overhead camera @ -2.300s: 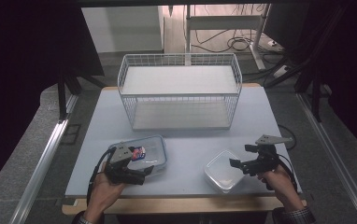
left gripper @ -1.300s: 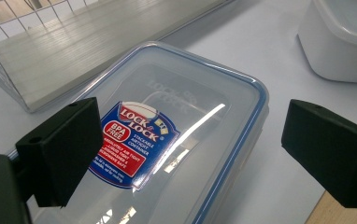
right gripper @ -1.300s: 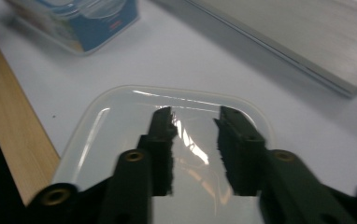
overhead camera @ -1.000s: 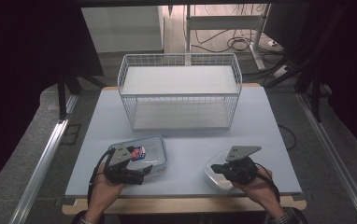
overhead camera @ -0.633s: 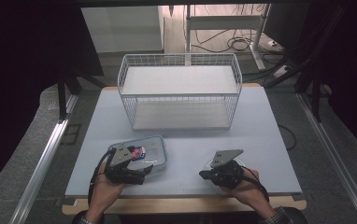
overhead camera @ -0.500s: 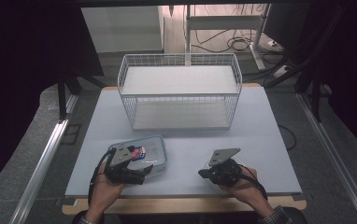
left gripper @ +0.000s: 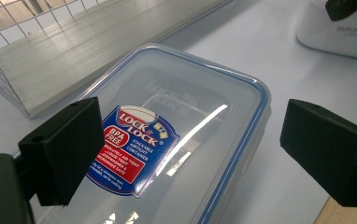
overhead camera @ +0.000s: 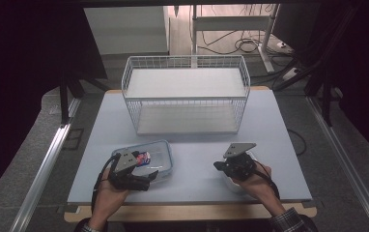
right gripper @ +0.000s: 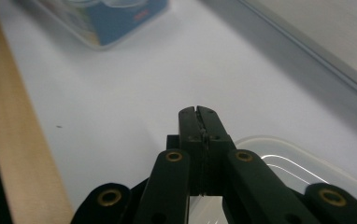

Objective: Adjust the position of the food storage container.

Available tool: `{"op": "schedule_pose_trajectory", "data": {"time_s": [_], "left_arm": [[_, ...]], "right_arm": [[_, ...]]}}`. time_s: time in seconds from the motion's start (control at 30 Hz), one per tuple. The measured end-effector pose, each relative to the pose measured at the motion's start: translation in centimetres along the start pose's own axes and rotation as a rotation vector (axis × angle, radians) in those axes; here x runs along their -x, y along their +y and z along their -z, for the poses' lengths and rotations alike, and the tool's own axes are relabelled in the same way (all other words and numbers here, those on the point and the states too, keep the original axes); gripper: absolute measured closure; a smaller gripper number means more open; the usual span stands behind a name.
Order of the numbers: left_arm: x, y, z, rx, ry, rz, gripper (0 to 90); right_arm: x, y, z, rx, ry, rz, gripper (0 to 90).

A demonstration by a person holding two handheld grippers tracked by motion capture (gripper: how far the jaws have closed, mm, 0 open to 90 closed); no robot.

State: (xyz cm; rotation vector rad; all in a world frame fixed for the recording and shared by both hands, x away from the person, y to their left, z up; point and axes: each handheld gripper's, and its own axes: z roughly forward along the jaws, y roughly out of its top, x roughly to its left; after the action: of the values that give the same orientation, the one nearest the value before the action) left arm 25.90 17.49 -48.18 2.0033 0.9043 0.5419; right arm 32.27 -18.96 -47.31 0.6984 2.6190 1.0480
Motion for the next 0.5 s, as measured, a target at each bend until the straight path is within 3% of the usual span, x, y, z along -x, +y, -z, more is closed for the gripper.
{"op": "schedule_pose_trajectory", "data": {"time_s": [0.17, 0.5], "left_arm": [[0.0, -0.1, -0.1, -0.003, 0.000, 0.000, 6.5], [-0.1, -0.2, -0.1, -0.007, 0.002, -0.001, 6.6]], "right_arm": [[1.7, -0.7, 0.8, -0.008, -0.075, -0.046, 89.4], [4.6, -2.5, 2.9, -0.019, -0.147, -0.130, 87.3]]}}
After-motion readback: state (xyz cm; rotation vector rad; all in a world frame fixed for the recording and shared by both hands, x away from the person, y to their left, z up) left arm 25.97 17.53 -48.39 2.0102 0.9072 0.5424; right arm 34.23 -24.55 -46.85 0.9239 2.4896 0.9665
